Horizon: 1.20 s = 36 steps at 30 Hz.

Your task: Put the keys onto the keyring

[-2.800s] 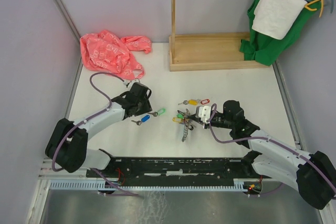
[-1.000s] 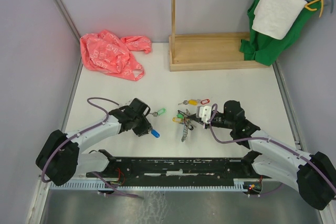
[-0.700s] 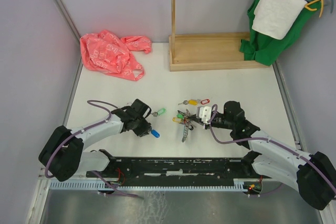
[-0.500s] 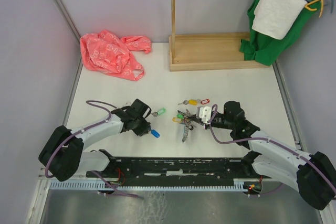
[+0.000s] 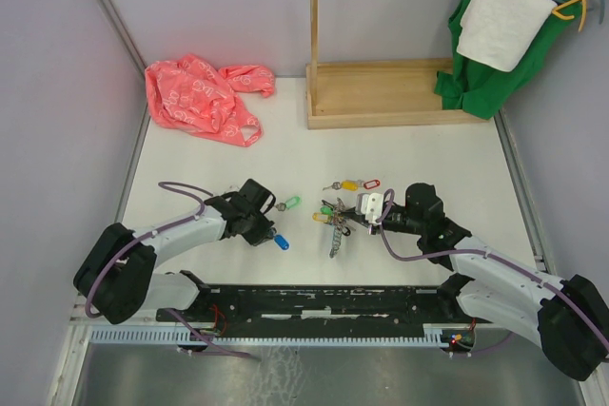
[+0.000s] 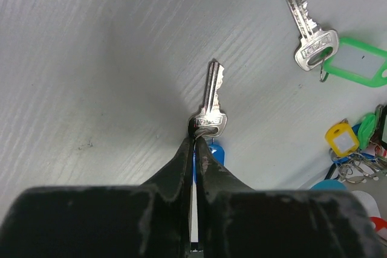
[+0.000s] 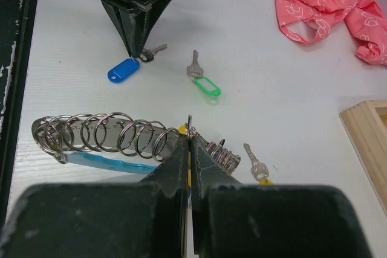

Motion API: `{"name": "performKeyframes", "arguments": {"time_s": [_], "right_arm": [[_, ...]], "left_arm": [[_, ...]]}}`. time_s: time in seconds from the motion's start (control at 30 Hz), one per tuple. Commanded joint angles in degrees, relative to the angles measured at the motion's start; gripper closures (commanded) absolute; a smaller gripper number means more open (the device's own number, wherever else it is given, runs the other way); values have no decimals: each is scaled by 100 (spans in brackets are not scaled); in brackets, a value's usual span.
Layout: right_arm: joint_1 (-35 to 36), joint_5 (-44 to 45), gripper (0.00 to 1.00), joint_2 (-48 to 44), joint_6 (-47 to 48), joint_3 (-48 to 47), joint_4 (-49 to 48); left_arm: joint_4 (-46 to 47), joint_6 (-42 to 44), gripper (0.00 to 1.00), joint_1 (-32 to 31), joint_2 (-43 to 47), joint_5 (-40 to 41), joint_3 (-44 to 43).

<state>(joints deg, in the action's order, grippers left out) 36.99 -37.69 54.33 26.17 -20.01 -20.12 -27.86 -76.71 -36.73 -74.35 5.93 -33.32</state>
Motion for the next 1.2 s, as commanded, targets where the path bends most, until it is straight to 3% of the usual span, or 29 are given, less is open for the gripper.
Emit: {"name": "performKeyframes", "arguments": {"time_s": [0.0,0.13,0.37,0.57,0.67,0.87,1.0,1.17], "right_arm": [[-14,-133,99,-150,-71,-45,-501],[-18,-152,99,-167,-79,-47,-496],[-19,-143,99,-186,-79,-63,-478],[-21,-89,99,-168,-94,-173,-341],[-15,-64,99,-161,-94,-252,-221],[-10,28,99,-83,-147,-501,215],[-11,97,99,-67,-167,-650,527],[-13,156,99,26,-297,-820,588]], "left_arm": [[64,-115,97,-21,-40,228,-8],[-13,106,97,-18,41,467,-74],[-157,1273,97,-23,464,1238,-484],[712,2605,97,-21,1212,1579,-270],[1647,3316,97,-18,1778,1475,143],[4801,4852,97,-16,2788,857,1716],[6819,5502,97,-19,2842,406,2552],[8446,6056,97,-18,2496,-165,2956]]}}
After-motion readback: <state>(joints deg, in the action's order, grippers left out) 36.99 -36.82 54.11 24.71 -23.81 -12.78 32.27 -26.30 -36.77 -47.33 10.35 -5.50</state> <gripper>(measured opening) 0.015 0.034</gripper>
